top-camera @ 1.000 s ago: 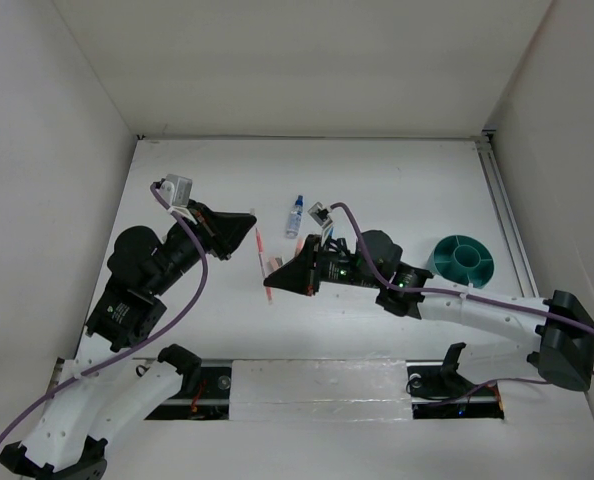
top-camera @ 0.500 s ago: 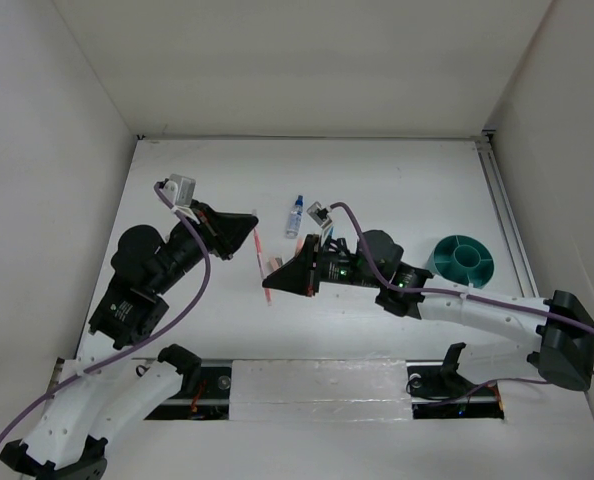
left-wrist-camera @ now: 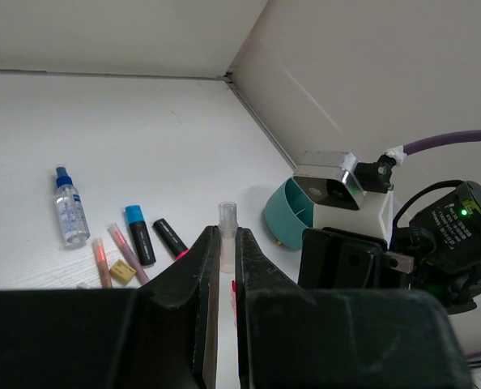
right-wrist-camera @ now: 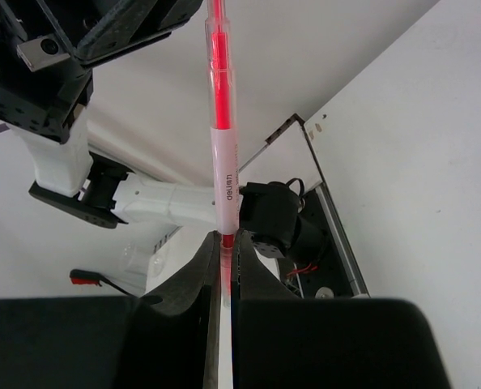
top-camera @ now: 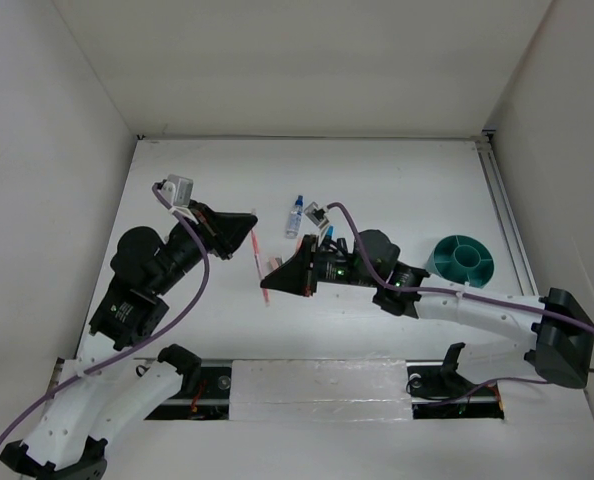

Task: Sort the stationery into containers
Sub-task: Close the pen cap on the pen.

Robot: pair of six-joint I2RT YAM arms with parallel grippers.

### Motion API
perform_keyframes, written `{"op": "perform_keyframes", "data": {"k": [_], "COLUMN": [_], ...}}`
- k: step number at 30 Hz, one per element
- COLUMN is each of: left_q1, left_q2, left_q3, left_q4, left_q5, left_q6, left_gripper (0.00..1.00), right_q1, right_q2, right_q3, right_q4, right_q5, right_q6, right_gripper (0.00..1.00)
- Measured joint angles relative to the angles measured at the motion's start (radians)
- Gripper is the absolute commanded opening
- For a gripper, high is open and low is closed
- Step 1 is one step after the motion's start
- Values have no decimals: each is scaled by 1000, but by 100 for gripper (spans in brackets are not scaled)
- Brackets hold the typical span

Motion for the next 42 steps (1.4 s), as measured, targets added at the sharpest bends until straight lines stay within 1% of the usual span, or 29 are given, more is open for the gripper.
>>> {"op": "perform_keyframes", "data": {"k": [13, 25, 42], "left_q1": [0, 0, 0], "left_q2": [-7, -5, -3], "left_q3": [0, 0, -5], "left_q4": [3, 3, 9], "left_q5": [-13, -16, -16], "left_q6": [-3, -4, -4], "left_gripper": [0, 0, 0], "right_q1": [6, 6, 6], "right_q2": [8, 8, 3], "right_q3": [0, 0, 0], "right_q4": [6, -17, -19], "right_q5": [-5, 42, 49], "right_q6": [-1, -5, -13], "right_gripper": [0, 0, 0]}}
